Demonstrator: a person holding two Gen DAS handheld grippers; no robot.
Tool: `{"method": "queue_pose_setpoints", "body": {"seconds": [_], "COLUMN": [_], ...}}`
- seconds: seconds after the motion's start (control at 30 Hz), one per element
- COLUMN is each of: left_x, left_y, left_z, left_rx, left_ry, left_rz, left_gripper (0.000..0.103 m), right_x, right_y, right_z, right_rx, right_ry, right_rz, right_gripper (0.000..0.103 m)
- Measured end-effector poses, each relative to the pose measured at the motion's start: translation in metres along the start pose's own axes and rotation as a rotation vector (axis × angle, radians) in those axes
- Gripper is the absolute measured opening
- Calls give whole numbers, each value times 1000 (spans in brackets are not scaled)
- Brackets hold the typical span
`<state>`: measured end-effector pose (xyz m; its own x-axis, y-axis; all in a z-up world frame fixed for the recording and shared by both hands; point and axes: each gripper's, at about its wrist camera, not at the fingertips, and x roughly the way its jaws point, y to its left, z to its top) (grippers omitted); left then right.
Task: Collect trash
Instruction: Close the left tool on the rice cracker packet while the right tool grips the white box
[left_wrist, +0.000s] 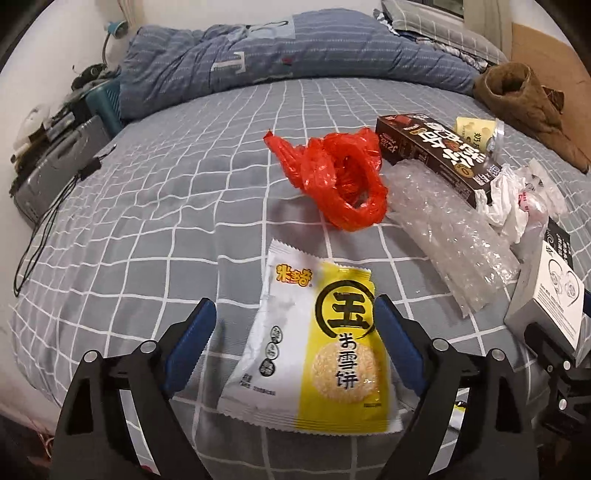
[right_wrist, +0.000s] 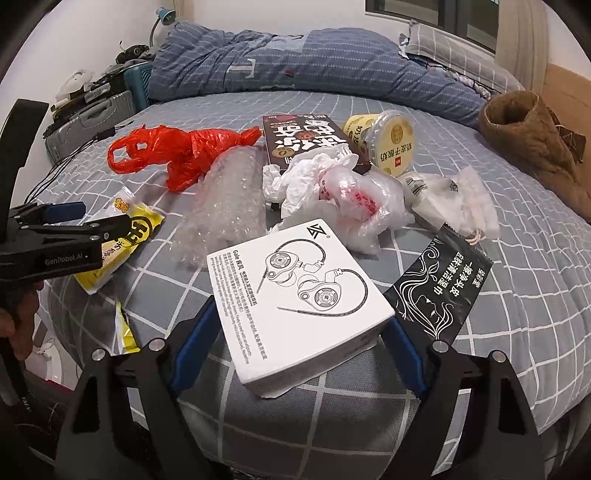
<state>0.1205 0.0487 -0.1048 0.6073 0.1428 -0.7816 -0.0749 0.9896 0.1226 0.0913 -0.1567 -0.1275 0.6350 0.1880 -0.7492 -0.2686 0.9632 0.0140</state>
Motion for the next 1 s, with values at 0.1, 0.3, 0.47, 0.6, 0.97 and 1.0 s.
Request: {"method": "queue_pose_setpoints", "body": {"seconds": [0.1, 0.3, 0.47, 0.6, 0.97, 1.0], "left_x": [0, 2, 12, 21, 32, 31], "left_y": [7, -2, -14, -15, -14, -15], "left_z": [4, 7, 2, -2, -12, -12], "left_rx": [-21, -4, 32, 38, 19, 22], "left_ry": [4, 19, 48, 69, 74, 72], "left_rz": [-13, -39, -16, -8, -33, -32], "left_gripper": [87, 88, 88, 88, 70, 69], "right_x": [0, 0, -1, -1, -1, -1], "right_y": [0, 0, -1, -1, -1, -1], "right_z": [0, 0, 0, -1, 0, 0], "right_rx": [2, 7, 3, 3, 3, 2], "right_ry": [-1, 0, 0, 0, 1, 0], "right_rz": [0, 0, -1, 0, 0, 0], "right_gripper": [80, 80, 80, 80, 80, 80]}}
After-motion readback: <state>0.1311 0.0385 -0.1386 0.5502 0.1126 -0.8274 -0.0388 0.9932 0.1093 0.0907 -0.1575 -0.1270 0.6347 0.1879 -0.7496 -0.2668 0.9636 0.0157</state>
